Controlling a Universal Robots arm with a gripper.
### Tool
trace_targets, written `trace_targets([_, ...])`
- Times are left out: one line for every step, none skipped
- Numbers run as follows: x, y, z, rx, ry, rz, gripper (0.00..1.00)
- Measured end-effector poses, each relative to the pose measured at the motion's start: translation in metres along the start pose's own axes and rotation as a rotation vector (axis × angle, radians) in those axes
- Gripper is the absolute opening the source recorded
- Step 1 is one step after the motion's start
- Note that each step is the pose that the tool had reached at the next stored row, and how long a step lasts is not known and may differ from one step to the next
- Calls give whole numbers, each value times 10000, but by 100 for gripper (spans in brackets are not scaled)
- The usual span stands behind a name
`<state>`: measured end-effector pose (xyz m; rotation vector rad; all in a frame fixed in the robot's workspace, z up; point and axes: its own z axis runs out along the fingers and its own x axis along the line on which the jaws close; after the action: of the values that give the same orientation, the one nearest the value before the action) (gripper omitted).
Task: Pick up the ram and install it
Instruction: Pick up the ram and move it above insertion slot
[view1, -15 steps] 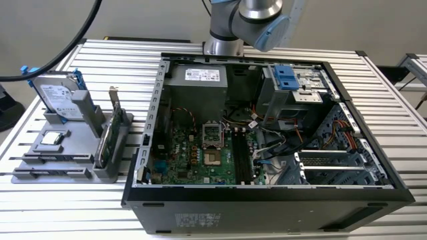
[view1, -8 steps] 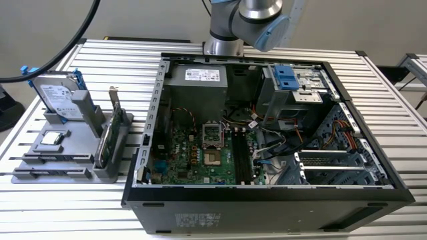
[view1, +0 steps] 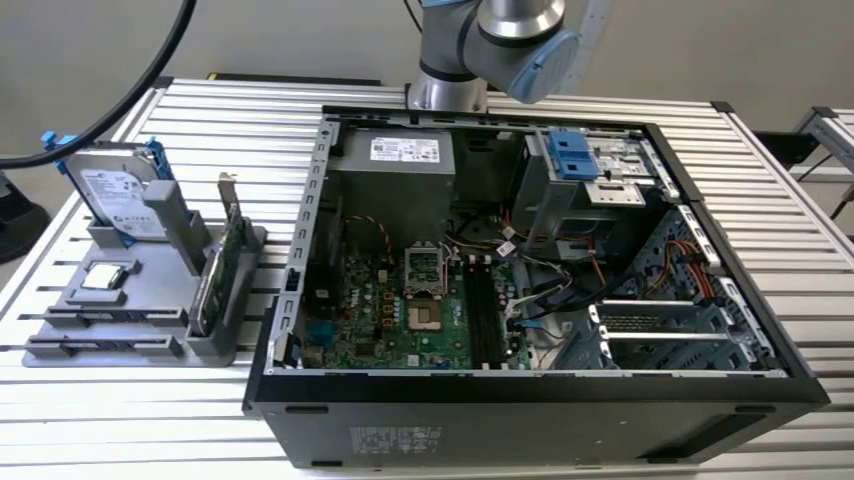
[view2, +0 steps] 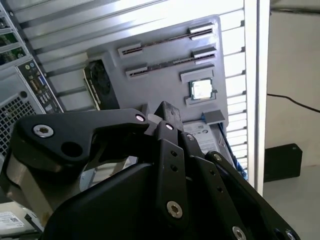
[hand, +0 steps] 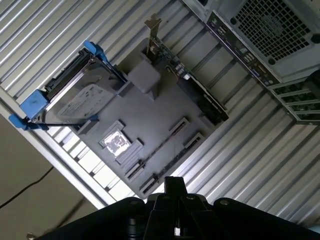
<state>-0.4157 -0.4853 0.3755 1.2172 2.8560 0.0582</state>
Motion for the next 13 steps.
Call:
trace_targets([0, 0, 0, 1, -2, 33, 0])
trace_targets([0, 0, 0, 1, -3, 66, 0])
trace_targets([0, 0, 0, 1, -5, 98, 0])
trace_targets([0, 0, 0, 2, -7, 131, 0])
trace_targets([0, 0, 0, 3, -9, 162, 0])
trace_targets([0, 0, 0, 3, -10, 196, 0])
trace_targets([0, 0, 0, 5, -11, 227, 0])
trace_targets([0, 0, -1, 6, -12, 259, 0])
trace_targets([0, 0, 0, 6, -14, 292, 0])
trace_targets([0, 0, 0, 6, -16, 325, 0])
trace_targets([0, 0, 0, 7, -18, 356, 0])
trace_targets([0, 0, 0, 8, -20, 388, 0])
trace_targets([0, 0, 0, 9, -21, 419, 0])
